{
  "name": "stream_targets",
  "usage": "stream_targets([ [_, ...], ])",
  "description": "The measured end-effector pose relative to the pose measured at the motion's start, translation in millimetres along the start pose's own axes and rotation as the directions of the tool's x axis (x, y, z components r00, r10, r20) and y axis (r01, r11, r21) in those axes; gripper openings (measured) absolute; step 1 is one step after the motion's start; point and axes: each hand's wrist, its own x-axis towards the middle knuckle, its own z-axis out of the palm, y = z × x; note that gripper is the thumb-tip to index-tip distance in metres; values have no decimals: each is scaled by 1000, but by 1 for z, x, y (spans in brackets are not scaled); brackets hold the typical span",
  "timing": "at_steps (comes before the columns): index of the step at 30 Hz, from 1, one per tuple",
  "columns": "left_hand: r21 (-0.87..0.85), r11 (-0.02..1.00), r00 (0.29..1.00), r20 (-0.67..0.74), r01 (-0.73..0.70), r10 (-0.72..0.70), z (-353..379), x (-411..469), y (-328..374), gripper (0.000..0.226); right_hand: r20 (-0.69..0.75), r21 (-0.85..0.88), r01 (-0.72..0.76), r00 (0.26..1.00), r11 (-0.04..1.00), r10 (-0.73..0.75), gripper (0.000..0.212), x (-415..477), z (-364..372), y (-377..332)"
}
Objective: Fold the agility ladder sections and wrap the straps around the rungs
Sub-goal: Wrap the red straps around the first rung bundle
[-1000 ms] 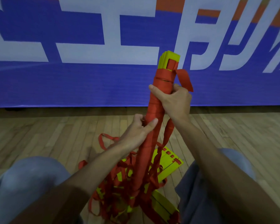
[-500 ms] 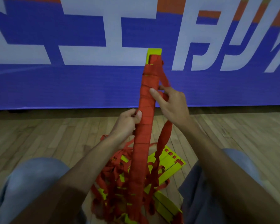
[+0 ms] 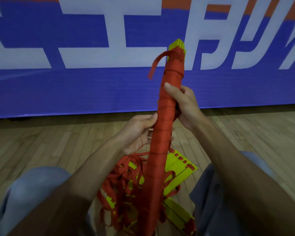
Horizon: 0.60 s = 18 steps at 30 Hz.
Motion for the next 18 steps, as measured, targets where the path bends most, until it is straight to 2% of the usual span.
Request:
stream_targets([
  [5,71,997,994,-112,27,-19,0,7,-9,42,-68,-81,29,997,996,-35,26,2,4,6],
  [9,242,970,986,-166,20,21,4,6,-22,35,-231,-175,-5,972,985,-36,44,9,6,17],
  [11,392,920,978,-202,26,58,8,5,-28,36,-317,-176,-52,948,983,-7,50,13,3,23],
  [13,563,825,948,-290,57,133,9,5,-30,43,-379,-144,-91,925,985,30,56,15,0,25],
  [15,660,747,914,-348,80,210,8,5,-31,43,-410,-136,-111,911,984,46,62,17,-2,26],
  [18,742,668,912,-307,50,273,8,6,-32,34,-411,-191,-125,911,974,37,67,18,0,29],
])
